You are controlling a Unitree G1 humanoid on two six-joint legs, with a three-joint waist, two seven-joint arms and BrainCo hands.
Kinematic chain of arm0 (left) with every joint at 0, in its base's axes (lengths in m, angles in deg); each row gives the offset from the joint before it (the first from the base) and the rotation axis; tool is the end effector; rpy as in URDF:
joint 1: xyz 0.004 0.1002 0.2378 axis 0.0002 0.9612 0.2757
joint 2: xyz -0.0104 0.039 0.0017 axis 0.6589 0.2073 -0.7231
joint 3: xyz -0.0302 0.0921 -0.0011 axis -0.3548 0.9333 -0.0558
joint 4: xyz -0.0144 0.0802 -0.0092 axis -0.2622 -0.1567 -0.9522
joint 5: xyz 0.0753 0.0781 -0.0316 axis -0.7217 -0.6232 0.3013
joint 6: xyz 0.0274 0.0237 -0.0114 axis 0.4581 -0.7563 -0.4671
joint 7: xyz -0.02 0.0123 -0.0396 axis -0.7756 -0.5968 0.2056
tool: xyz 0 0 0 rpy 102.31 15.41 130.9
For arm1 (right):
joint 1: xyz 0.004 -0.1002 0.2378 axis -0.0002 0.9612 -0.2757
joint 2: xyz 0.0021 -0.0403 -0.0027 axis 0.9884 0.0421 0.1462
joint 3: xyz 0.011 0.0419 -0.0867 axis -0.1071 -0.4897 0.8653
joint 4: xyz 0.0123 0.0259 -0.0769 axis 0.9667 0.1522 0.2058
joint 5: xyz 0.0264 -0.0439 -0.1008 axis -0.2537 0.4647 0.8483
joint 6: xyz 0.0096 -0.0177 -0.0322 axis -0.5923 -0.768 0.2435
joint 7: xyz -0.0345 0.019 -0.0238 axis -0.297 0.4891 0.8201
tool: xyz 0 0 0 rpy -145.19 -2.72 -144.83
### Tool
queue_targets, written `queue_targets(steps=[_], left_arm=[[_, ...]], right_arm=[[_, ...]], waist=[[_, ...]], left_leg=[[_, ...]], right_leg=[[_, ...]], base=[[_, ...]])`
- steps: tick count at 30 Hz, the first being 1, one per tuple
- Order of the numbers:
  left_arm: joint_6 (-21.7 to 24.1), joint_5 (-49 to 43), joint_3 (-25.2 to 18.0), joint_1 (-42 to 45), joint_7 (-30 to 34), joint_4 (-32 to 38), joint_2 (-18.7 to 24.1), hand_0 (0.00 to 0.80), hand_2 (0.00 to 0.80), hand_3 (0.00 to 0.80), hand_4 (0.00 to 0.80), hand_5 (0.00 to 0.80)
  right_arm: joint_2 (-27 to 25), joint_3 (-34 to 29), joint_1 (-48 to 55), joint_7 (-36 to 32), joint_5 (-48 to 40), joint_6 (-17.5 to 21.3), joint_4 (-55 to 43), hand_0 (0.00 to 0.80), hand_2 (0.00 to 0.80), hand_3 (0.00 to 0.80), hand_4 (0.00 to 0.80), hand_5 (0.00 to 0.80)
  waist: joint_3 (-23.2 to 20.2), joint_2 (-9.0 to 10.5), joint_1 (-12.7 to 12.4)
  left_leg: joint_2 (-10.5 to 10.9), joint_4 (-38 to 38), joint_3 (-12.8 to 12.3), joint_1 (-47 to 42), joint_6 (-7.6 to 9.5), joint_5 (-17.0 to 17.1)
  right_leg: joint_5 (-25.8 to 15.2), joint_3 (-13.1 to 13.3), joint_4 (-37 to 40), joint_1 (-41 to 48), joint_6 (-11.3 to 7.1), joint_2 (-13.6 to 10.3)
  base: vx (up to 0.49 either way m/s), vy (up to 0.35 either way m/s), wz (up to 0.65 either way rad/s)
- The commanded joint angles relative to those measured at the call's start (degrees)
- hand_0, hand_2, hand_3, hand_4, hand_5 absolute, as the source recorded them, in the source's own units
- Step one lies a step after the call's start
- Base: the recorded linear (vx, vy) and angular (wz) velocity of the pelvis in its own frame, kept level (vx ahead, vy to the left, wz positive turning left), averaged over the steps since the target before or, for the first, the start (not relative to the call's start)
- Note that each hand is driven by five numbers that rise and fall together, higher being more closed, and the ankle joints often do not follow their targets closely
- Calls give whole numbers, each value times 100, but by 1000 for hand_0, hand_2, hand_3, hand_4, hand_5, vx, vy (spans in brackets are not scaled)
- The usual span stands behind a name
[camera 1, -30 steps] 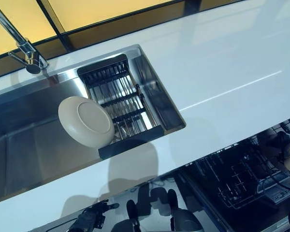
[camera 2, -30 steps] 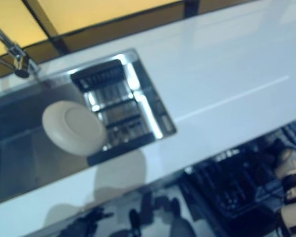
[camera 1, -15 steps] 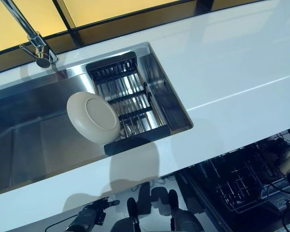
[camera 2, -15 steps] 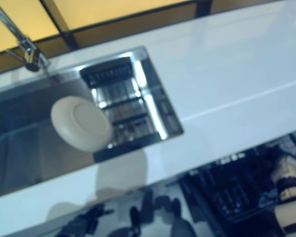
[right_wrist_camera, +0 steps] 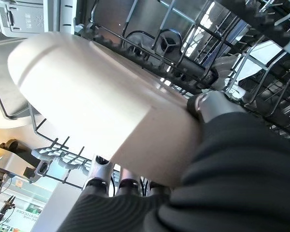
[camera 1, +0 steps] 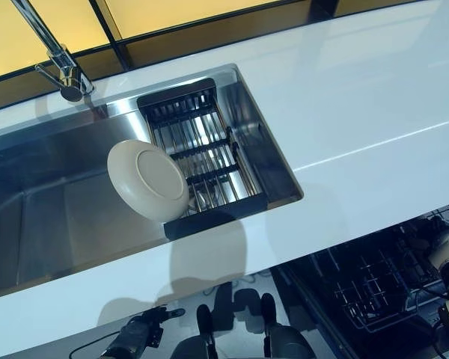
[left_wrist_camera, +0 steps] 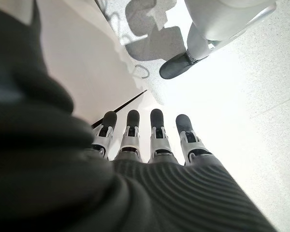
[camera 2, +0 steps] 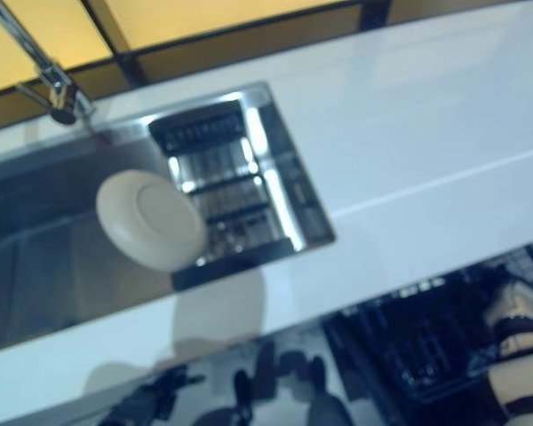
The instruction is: Take plates into dishwasher
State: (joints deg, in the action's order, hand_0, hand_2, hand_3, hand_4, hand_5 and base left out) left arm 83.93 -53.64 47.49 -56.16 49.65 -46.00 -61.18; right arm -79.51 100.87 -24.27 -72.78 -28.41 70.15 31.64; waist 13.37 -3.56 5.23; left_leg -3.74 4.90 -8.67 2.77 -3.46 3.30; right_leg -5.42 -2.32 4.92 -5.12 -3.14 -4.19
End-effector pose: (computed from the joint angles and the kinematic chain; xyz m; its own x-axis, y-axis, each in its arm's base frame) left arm 0.1343 0.2214 -0.1030 0.4927 0.0546 -0.8685 0.2032 0.9632 0.1758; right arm 0.2450 -0.3848 0.0856 0.5888 -0.6957 -0.4115 -0.2294 0.3443 -0.9104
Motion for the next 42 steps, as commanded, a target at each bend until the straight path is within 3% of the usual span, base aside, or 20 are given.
queue_targets(steps=[1, 4, 5, 6, 7, 24, 32, 42], left_arm=[[87, 100, 283, -234, 30, -149, 154, 0, 0, 0, 0, 0], [58, 114, 270, -248, 27, -151, 154, 0, 0, 0, 0, 0], [57, 119, 265, -248, 31, -152, 156, 0, 0, 0, 0, 0], [60, 123, 263, -250, 33, -155, 157, 0, 0, 0, 0, 0], [66, 117, 256, -245, 37, -166, 155, 0, 0, 0, 0, 0], [75, -34, 119, -110, 48, -229, 123, 0, 0, 0, 0, 0], [-2, -130, 15, 26, 71, -211, 183, 0, 0, 0, 0, 0], [-127, -121, -136, 71, -35, -291, 213, 0, 0, 0, 0, 0]], right_arm=[[-2, 204, -199, 18, 80, -245, 591, 800, 800, 800, 800, 800], [-32, 188, -191, 52, 52, -235, 566, 800, 800, 800, 800, 800], [-43, 177, -191, 86, 22, -227, 557, 712, 712, 712, 712, 712], [-52, 169, -197, 110, 14, -236, 544, 414, 414, 414, 414, 414], [-57, 154, -198, 92, 19, -253, 526, 0, 0, 0, 0, 0], [-356, -152, 49, 90, -78, -269, 374, 0, 0, 0, 0, 0], [-842, -400, 202, 38, -214, -298, 176, 0, 0, 0, 0, 0], [-1652, -796, 457, -95, -225, 32, 245, 0, 0, 0, 0, 0]], waist=[[-63, 318, -94], [-64, 324, -74], [-63, 324, -68], [-64, 326, -62], [-70, 332, -57], [-320, 552, -1], [-549, 754, 80], [-859, 1044, 219]], left_leg=[[25, 10, -35, -291, 65, -335], [22, 10, -45, -306, 66, -335], [16, 10, -53, -309, 63, -335], [16, 10, -57, -309, 62, -334], [16, 10, -61, -314, 60, -335], [-43, 10, -173, -525, 74, -392], [-119, 10, -260, -711, 76, -434], [-209, 10, -364, -946, 130, -494]], right_leg=[[-444, 172, 8, -407, -508, -404], [-446, 183, 8, -398, -502, -399], [-444, 186, 8, -396, -502, -396], [-447, 191, 8, -398, -500, -391], [-444, 195, 8, -393, -498, -386], [-433, 316, 8, -217, -515, -323], [-449, 439, 8, -79, -534, -226], [-486, 689, 8, 70, -544, -81]], base=[[0, 0, 0], [0, 0, 0], [0, 0, 0], [0, 0, 0], [0, 0, 0], [10, 15, -1], [30, 41, -3], [43, 17, -13]])
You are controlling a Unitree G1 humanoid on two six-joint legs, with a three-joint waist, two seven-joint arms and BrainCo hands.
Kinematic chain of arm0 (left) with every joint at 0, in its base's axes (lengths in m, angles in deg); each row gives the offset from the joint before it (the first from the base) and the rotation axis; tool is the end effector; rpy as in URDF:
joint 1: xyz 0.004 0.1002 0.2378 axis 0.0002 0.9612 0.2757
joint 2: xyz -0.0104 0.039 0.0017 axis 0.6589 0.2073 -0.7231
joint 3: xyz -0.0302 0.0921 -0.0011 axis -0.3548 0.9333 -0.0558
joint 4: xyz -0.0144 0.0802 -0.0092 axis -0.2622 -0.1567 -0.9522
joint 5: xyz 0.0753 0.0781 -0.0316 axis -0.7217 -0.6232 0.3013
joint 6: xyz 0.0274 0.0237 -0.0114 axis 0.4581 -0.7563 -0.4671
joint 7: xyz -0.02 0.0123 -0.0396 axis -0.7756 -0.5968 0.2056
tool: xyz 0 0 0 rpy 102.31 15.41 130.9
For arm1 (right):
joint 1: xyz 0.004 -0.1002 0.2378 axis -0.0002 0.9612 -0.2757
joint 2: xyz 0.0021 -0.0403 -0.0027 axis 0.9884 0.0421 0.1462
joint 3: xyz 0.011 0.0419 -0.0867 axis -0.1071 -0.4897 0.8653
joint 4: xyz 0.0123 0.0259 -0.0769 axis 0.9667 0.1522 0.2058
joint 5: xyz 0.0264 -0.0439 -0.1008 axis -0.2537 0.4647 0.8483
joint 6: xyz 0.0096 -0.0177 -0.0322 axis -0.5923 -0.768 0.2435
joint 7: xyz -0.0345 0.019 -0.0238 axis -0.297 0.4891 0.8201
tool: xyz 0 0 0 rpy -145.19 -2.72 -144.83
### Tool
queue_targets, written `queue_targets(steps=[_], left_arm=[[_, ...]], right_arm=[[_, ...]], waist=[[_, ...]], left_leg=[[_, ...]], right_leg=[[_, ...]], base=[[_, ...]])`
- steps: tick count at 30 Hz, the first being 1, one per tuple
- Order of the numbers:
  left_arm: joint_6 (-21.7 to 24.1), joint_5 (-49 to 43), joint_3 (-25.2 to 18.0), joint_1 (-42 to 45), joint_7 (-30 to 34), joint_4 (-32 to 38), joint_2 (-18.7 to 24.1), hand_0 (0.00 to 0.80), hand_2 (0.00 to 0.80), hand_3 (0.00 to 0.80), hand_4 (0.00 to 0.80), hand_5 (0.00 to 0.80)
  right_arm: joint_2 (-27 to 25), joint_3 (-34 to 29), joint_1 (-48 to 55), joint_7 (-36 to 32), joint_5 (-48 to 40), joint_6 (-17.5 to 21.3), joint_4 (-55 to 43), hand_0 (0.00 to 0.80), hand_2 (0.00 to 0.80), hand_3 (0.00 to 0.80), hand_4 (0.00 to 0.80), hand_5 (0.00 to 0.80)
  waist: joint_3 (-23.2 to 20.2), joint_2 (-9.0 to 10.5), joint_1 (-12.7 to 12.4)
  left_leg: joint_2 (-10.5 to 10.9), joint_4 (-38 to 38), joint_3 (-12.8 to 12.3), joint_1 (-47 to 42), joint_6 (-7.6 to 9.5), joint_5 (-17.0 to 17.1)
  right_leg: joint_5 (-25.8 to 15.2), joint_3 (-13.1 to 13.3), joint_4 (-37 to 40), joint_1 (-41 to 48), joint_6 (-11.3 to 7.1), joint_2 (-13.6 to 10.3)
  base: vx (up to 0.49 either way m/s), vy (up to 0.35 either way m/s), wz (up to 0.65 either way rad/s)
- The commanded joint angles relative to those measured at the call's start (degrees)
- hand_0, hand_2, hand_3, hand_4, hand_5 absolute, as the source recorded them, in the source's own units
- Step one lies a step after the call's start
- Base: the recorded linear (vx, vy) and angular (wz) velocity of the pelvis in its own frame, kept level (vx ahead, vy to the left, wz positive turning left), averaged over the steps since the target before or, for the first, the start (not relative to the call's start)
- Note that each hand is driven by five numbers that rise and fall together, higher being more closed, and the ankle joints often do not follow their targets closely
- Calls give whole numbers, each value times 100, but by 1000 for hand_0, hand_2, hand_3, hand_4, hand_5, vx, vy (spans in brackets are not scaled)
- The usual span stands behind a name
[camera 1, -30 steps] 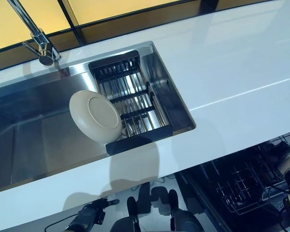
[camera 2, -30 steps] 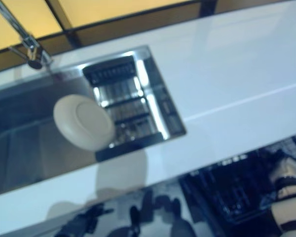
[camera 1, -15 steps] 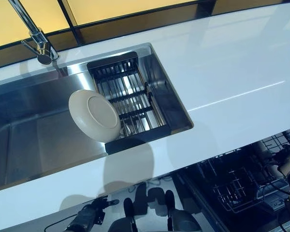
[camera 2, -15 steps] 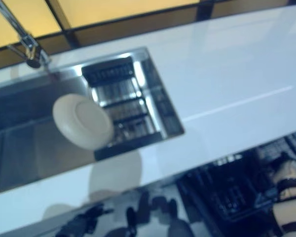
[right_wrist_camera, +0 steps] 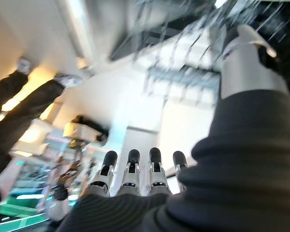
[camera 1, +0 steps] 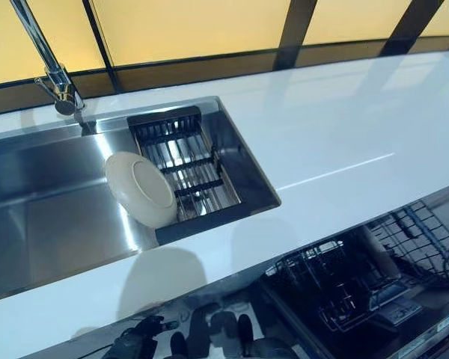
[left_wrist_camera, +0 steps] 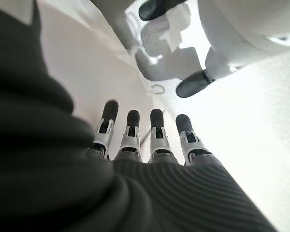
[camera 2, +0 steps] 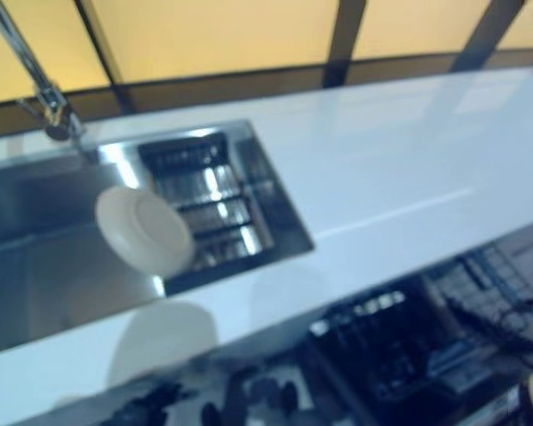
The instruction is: Take plates into dishwasher
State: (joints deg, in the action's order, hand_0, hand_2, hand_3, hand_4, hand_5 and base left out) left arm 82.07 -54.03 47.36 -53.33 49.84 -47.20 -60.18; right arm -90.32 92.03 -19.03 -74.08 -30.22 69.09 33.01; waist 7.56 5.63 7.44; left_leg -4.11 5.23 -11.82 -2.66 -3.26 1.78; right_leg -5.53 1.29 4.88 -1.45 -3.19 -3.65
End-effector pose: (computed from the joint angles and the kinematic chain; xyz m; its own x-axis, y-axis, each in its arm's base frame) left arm 0.1115 0.2314 -0.1090 0.4038 0.0919 -0.9102 0.1972 0.9628 0.1846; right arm 0.1972 -0.4408 0.1241 0.4279 -0.8374 -0.3401 -0.1035 0.3284 -0.9389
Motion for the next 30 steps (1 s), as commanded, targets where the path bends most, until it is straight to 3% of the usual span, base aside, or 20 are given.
queue_targets(steps=[1, 9, 13, 22, 25, 30], left_arm=[[52, -87, -139, -201, -63, -190, 119, 0, 0, 0, 0, 0], [27, 70, -132, -123, -104, -239, 164, 0, 0, 0, 0, 0], [56, 218, -105, -47, -111, -203, 204, 0, 0, 0, 0, 0], [119, 325, -152, 160, -127, -122, 247, 0, 0, 0, 0, 0], [191, 396, -159, 197, -107, -160, 254, 0, 0, 0, 0, 0], [251, 510, -209, 301, -120, -80, 177, 0, 0, 0, 0, 0]], right_arm=[[-687, 7, -11, 108, -86, 231, 178, 0, 0, 0, 0, 0], [-1355, -213, -246, 230, -261, 664, 204, 0, 0, 0, 0, 0], [-1840, -44, -730, 344, -347, 1070, -113, 0, 0, 0, 0, 0], [-2660, 1080, -1995, 433, -444, 1575, -2102, 0, 0, 0, 0, 0], [-2692, 1415, -2508, 743, -443, 1900, -2833, 0, 0, 0, 0, 0], [-2573, 1893, -3054, 1027, 88, 2122, -3923, 0, 0, 0, 0, 0]], waist=[[-323, 156, 4], [-440, 209, 20], [-486, 222, -6], [-541, 272, -107], [-555, 273, -152], [-569, 249, -278]], left_leg=[[-179, -23, -60, -427, 123, -351], [-184, -23, -48, -492, 138, -361], [-178, -23, 29, -504, 127, -354], [-98, -23, 277, -419, 100, -309], [-69, -23, 352, -385, 104, -297], [-10, -23, 529, -331, 120, -283]], right_leg=[[-480, 358, 12, -280, -536, -115], [-478, 437, 12, -215, -517, -86], [-442, 406, 12, -152, -497, -93], [-307, 176, 12, 2, -450, -158], [-262, 76, 12, 44, -441, -188], [-184, -71, 12, 119, -435, -228]], base=[[40, -8, -8], [26, 5, -7], [23, 9, -2], [8, -8, 4], [8, -24, 11], [25, -3, 15]])
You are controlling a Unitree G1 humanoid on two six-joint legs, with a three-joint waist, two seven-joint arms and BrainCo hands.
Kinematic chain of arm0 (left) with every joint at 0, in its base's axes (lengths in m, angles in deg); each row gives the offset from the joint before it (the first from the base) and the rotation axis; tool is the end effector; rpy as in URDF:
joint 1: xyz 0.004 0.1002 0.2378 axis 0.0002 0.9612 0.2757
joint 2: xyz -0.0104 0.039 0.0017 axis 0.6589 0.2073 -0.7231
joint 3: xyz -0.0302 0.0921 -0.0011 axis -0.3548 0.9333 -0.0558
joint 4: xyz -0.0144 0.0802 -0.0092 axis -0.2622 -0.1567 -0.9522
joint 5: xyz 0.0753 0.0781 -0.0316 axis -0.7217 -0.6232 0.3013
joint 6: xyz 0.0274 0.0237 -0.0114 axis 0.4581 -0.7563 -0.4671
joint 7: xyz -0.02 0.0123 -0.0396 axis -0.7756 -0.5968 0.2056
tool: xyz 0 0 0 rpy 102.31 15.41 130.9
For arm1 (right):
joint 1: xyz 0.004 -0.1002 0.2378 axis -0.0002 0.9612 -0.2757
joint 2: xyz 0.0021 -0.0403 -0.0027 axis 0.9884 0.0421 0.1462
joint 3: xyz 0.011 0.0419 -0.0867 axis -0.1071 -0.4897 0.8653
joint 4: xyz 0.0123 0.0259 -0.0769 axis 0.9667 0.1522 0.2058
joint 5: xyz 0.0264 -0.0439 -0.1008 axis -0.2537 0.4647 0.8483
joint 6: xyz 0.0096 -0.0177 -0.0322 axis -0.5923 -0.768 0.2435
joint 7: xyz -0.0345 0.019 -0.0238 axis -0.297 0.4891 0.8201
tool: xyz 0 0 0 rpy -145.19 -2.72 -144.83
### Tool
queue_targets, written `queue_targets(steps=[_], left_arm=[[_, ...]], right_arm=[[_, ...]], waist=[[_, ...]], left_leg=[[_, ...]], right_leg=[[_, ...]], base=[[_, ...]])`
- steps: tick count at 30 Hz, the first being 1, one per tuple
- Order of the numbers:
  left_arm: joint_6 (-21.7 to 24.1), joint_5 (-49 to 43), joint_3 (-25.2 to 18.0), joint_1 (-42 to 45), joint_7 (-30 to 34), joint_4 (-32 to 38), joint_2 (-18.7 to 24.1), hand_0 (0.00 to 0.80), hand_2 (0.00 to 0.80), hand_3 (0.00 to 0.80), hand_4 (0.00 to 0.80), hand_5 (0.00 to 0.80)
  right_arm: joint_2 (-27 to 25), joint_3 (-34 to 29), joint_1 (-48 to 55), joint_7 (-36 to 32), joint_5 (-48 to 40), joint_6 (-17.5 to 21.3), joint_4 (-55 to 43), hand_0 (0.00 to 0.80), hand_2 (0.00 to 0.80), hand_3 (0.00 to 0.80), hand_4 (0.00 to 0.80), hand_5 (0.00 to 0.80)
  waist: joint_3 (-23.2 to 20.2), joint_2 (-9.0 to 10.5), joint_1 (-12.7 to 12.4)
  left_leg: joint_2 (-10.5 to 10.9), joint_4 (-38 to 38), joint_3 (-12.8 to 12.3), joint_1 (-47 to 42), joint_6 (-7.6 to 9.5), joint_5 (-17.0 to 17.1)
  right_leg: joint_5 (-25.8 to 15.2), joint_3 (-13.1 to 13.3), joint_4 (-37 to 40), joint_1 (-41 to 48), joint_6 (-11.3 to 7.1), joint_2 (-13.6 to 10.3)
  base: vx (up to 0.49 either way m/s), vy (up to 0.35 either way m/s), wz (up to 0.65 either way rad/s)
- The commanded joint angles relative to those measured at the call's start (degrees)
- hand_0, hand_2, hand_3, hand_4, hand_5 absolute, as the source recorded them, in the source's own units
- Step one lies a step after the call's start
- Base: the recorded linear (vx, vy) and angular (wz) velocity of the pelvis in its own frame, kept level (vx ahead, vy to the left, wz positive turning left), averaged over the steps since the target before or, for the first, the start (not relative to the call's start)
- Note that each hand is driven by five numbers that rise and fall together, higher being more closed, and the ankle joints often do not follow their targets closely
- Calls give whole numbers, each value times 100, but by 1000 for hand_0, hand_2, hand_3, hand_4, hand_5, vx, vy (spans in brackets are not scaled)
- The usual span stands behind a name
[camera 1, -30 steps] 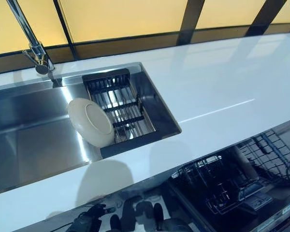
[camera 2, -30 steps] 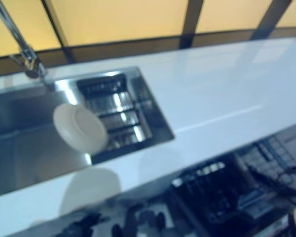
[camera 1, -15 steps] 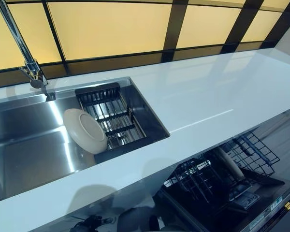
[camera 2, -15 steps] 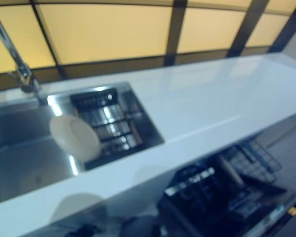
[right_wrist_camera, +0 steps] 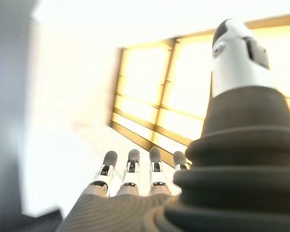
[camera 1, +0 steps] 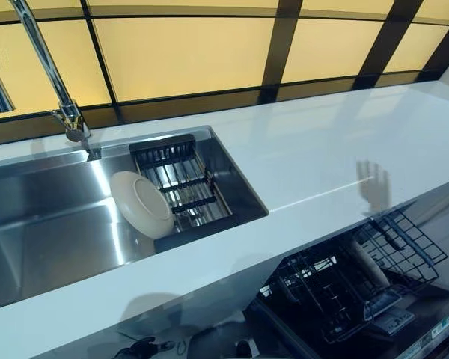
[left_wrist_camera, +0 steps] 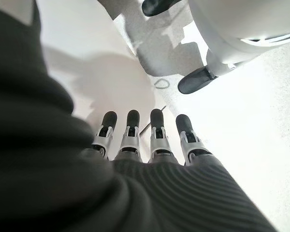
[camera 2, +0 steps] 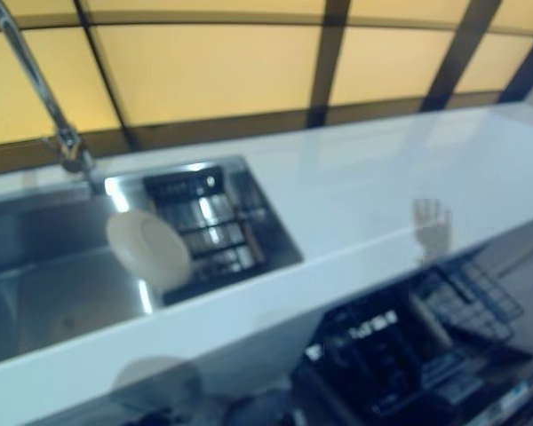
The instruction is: Take plates into dishwasher
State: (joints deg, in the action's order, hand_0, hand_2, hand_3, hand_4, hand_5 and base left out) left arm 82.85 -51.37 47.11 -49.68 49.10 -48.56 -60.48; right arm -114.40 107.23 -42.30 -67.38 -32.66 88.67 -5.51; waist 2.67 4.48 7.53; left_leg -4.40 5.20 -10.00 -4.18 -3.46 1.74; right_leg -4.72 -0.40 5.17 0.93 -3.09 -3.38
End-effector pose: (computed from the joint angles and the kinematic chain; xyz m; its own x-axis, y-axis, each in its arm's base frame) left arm 0.0843 0.2332 -0.1162 0.3430 0.1124 -0.9326 0.1378 0.9760 0.1684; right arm 0.2488 -0.3523 0.3332 0.8992 -0.1502 0.4110 0.3722 -0.2313 -0.8989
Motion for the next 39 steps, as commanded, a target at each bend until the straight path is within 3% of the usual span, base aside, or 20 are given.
queue_targets(steps=[1, 5, 10, 14, 23, 28, 39], left_arm=[[167, 286, -171, -36, -87, 88, 193, 0, 0, 0, 0, 0], [155, 335, -167, 22, -130, 130, 219, 0, 0, 0, 0, 0], [108, 385, -214, 61, -233, 139, 231, 0, 0, 0, 0, 0], [78, 378, -254, 32, -227, 128, 271, 0, 0, 0, 0, 0], [146, 413, -312, 34, -225, 116, 255, 0, 0, 0, 0, 0], [237, 524, -301, -52, -234, 148, 342, 0, 0, 0, 0, 0], [372, 783, -316, -194, -223, 215, 416, 0, 0, 0, 0, 0]], right_arm=[[-111, 496, -827, 403, 545, 255, -212, 0, 0, 0, 0, 0], [7, 1293, -1572, 496, 1012, 564, -358, 0, 0, 0, 0, 0], [341, 2503, -2803, 408, 1202, 669, -411, 0, 0, 0, 0, 0], [678, 2950, -3254, 326, 1333, 724, -522, 0, 0, 0, 0, 0], [1338, 3425, -3692, -65, 1462, 797, -886, 0, 0, 0, 0, 0], [1698, 3698, -3976, -259, 1628, 642, -1003, 0, 0, 0, 0, 0], [2180, 4138, -4379, -373, 1678, 531, -1027, 0, 0, 0, 0, 0]], waist=[[-77, 372, -337], [-52, 418, -542], [5, 477, -760], [74, 523, -916], [248, 583, -1203], [481, 627, -1362], [871, 713, -1549]], left_leg=[[27, -20, 391, -165, 143, -271], [62, -20, 576, -97, 138, -237], [85, -20, 795, 47, 102, -149], [109, -20, 929, 181, 79, -83], [202, -20, 1198, 418, 70, 25], [233, -20, 1356, 680, 61, 143], [254, -20, 1503, 1099, 25, 336]], right_leg=[[-254, 61, -17, -104, -444, -266], [-207, -117, -17, -36, -446, -310], [-183, -326, -17, -21, -440, -330], [-178, -475, -17, -48, -443, -336], [-160, -771, -17, -79, -445, -389], [-188, -905, -17, -210, -447, -404], [-246, -1138, -17, -473, -430, -370]], base=[[38, -4, 16], [36, -8, 24], [16, -5, 27], [-7, -3, 23], [-5, 17, 22], [-84, 7, 18], [-77, 11, 16]])
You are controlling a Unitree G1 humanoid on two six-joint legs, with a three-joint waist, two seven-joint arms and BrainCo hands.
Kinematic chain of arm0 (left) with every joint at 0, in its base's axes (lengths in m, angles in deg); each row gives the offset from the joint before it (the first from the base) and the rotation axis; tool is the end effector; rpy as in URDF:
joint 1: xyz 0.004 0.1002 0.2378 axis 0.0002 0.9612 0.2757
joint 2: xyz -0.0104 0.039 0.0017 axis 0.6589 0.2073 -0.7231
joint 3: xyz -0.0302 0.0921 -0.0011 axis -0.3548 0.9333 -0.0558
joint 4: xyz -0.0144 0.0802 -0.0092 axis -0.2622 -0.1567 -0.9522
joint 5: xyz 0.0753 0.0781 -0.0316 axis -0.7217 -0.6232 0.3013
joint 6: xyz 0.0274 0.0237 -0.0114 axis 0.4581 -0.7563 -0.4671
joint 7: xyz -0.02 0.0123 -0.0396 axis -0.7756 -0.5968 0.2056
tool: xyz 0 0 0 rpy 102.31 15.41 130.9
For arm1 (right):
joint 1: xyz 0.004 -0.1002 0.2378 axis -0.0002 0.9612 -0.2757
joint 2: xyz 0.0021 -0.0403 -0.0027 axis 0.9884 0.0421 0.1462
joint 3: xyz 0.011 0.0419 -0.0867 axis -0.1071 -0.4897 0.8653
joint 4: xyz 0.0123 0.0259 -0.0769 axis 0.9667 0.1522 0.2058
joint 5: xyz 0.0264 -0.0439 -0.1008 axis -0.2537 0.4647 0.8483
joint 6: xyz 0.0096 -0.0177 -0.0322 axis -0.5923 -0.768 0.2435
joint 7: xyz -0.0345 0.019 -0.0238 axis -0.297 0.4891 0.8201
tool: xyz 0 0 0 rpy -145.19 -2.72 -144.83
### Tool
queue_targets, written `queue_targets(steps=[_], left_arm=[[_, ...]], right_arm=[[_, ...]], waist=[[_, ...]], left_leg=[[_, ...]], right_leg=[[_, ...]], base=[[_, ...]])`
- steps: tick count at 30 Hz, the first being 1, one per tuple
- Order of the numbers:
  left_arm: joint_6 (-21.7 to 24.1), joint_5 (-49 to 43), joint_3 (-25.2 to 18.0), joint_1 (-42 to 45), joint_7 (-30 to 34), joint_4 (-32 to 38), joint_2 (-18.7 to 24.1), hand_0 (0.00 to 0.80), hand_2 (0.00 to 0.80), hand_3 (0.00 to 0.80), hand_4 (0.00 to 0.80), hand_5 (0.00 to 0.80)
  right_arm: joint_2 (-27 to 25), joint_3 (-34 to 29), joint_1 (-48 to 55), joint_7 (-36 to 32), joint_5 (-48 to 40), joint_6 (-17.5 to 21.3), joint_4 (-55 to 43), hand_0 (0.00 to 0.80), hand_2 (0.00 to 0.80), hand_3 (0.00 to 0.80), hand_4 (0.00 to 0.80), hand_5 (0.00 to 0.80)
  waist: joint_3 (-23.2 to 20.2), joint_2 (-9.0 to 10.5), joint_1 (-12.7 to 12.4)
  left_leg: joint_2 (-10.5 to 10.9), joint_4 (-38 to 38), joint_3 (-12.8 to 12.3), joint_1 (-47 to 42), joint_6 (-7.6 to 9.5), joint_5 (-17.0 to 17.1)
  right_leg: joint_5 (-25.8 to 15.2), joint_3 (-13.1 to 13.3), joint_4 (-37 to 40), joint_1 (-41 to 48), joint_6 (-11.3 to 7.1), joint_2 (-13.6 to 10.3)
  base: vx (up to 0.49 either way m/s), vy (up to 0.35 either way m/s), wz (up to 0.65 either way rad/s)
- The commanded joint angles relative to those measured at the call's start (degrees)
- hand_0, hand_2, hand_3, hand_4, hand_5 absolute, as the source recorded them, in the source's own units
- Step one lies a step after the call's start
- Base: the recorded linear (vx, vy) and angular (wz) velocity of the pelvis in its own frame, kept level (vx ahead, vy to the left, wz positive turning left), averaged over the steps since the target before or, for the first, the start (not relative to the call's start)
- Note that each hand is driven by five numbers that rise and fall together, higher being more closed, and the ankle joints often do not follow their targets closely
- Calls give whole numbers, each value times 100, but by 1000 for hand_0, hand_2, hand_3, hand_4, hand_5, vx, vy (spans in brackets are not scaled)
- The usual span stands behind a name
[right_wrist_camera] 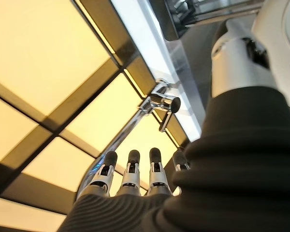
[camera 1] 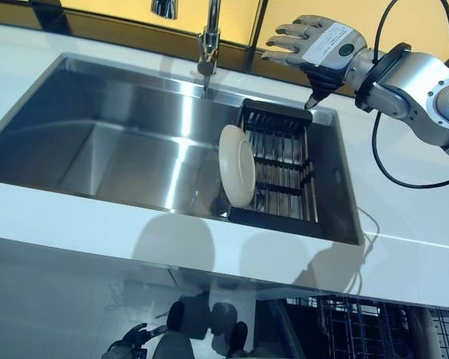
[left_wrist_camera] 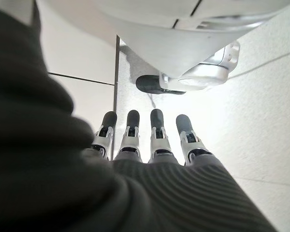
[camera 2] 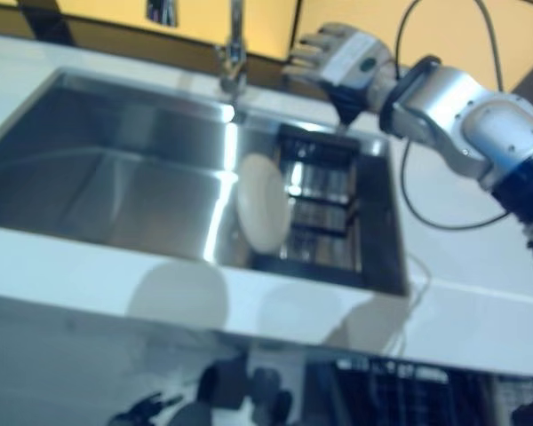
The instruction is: Take plates into dishwasher
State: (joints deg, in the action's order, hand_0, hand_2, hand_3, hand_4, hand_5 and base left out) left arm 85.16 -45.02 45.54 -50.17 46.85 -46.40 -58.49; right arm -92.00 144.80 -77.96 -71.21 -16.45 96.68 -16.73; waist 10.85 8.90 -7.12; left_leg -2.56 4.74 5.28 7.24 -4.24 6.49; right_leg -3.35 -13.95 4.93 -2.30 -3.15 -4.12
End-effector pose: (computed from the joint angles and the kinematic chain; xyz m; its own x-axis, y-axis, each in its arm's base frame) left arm 0.0964 0.2442 -0.1088 0.4314 0.1716 -0.8857 0.0003 0.9817 0.1903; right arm 0.3096 -0.1641 0.3349 0.7894 0.5950 0.1512 0.4851 -0.4536 -0.7476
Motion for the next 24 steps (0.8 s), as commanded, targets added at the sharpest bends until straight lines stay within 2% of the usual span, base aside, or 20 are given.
queue_targets(steps=[1, 11, 24], left_arm=[[157, 149, -167, -149, -7, -2, 215, 0, 0, 0, 0, 0], [190, 322, -202, -254, -48, 18, 235, 0, 0, 0, 0, 0], [243, 331, -276, -227, -29, -10, 252, 0, 0, 0, 0, 0]], right_arm=[[-29, 381, -801, 9, 62, -271, 104, 0, 0, 0, 0, 0], [306, 353, -775, -191, 165, -288, 29, 0, 0, 0, 0, 0], [352, 206, -556, -526, 130, -211, -195, 0, 0, 0, 0, 0]], waist=[[85, 274, -100], [215, 310, -170], [223, 385, -171]], left_leg=[[73, 26, -23, -19, 102, -131], [90, 26, -11, 103, 90, -98], [75, 26, -80, 81, 86, -137]], right_leg=[[-385, 198, 7, -164, -424, -296], [-386, 101, 7, -256, -431, -294], [-382, 92, 7, -258, -448, -282]], base=[[-59, 19, 14], [-44, 10, 6], [-5, -1, 0]])
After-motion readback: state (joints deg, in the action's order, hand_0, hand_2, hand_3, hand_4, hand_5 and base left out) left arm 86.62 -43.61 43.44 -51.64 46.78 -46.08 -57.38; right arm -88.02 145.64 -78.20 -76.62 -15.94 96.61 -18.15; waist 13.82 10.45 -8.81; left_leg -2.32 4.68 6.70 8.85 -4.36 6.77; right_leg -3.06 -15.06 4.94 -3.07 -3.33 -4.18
